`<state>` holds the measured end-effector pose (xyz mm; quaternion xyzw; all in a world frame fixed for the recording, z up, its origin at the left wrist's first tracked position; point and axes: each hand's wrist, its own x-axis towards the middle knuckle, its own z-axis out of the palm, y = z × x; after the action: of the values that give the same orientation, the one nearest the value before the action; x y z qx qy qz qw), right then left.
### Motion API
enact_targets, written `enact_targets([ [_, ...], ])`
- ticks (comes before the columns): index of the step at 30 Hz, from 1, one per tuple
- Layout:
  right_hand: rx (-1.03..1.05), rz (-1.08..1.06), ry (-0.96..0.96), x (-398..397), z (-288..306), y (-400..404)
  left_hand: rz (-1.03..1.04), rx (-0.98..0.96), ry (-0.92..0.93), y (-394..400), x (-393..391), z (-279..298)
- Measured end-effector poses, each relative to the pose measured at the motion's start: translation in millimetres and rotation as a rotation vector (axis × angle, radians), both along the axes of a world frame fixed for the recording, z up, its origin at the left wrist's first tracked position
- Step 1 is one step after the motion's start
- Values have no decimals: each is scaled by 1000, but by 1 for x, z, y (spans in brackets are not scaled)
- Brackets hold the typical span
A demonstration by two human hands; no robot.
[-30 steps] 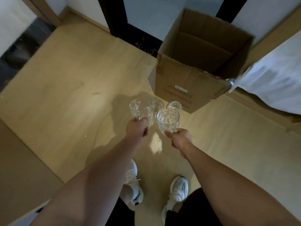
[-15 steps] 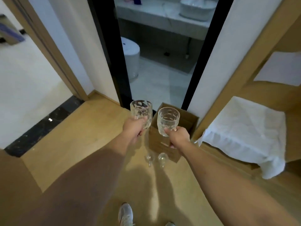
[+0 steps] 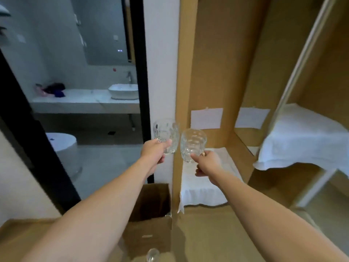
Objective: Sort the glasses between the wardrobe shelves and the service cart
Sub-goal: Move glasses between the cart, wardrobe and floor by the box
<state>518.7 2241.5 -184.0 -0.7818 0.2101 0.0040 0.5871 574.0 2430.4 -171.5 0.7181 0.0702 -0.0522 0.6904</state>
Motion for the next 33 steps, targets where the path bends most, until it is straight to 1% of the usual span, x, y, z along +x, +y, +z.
enact_targets([
  [4,-12,-250,-60,-32,15,-51,-229,-45,-26,-62,9,15],
  [8,-66,-502,-69,-83,24,-104,-446,-75,-36,-132,-4,30],
  [10,-98,-616,-84,-114,28,-132,-542,-79,-39,-169,-17,38],
  [13,-83,-782,-121,-161,34,-174,-668,-95,-35,-223,-44,49],
  [18,-44,-981,-199,-234,44,-252,-854,-98,-30,-324,-96,66],
  [22,-57,-1102,-214,-289,51,-315,-957,-117,-51,-411,-138,72],
  [26,-95,-1169,-178,-333,54,-382,-1032,-120,-73,-499,-174,75],
  [33,-81,-1248,-161,-365,49,-480,-1089,-125,-78,-627,-208,66],
])
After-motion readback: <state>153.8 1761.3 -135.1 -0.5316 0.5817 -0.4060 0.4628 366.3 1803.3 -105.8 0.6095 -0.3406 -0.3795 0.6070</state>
